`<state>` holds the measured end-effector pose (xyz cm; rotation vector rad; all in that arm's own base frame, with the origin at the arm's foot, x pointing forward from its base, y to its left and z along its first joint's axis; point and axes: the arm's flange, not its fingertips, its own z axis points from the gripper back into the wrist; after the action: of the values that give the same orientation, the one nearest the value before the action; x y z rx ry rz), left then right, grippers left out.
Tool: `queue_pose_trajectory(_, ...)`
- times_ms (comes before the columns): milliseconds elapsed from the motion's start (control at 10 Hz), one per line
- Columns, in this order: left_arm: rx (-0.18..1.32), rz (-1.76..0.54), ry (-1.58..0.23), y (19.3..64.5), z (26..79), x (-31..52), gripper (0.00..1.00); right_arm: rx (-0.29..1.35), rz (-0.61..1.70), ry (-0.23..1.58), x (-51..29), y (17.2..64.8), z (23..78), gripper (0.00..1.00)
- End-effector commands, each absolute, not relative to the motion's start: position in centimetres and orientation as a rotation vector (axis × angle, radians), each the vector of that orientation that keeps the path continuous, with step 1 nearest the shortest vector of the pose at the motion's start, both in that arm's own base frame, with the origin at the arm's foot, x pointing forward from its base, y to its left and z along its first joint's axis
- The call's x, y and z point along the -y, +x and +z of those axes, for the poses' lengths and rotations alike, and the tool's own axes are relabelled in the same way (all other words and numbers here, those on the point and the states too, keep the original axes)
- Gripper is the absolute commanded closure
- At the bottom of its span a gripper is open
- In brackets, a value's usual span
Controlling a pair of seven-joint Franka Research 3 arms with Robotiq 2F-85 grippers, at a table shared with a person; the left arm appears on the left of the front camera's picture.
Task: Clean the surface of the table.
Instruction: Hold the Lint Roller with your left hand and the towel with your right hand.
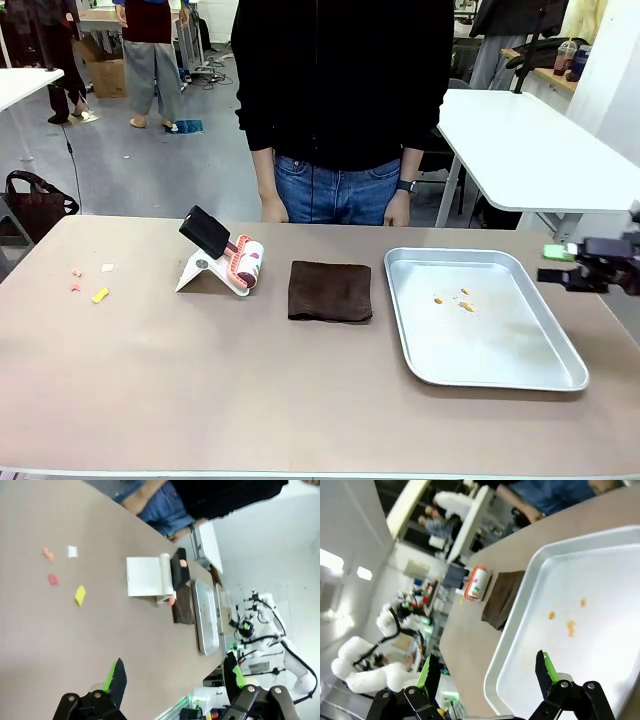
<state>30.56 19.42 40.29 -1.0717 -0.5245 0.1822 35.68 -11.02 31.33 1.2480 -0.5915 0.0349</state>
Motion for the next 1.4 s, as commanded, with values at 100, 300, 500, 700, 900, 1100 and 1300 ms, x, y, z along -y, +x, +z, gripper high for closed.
queue_pose_trajectory(100, 0.613, 0.268, -1.068, 30.7, 39.3, -17.4, 0.0, 0.663, -0.081, 1.235, 6.2, 21.3, 27.5, 0.0)
queue_pose_trajectory(300, 0.547, 0.234, -1.081, 29.9, 39.1, -21.0, 0.0, 0.602, -0.028, 1.274, 13.2, 34.3, 29.2, 0.0)
queue_pose_trajectory(500, 0.547, 0.234, -1.081, 29.9, 39.1, -21.0, 0.0, 0.602, -0.028, 1.274, 13.2, 34.3, 29.2, 0.0)
queue_pose_trajectory(700, 0.582, 0.275, -1.058, 30.6, 39.6, -20.4, 0.0, 0.619, -0.068, 1.215, 13.4, 34.2, 28.8, 0.0)
queue_pose_trajectory(900, 0.633, 0.249, -1.047, 32.4, 43.6, -17.6, 0.0, 0.551, -0.115, 1.039, 11.2, 35.9, 34.2, 0.0)
queue_pose_trajectory(1100, 0.588, 0.105, -0.974, 35.3, 48.3, -12.7, 0.0, 0.502, -0.041, 0.907, 8.4, 38.4, 41.1, 0.0)
queue_pose_trajectory(1300, 0.488, -0.011, -0.866, 39.3, 51.2, -6.8, 0.0, 0.405, -0.04, 0.876, 3.5, 42.6, 48.3, 0.0)
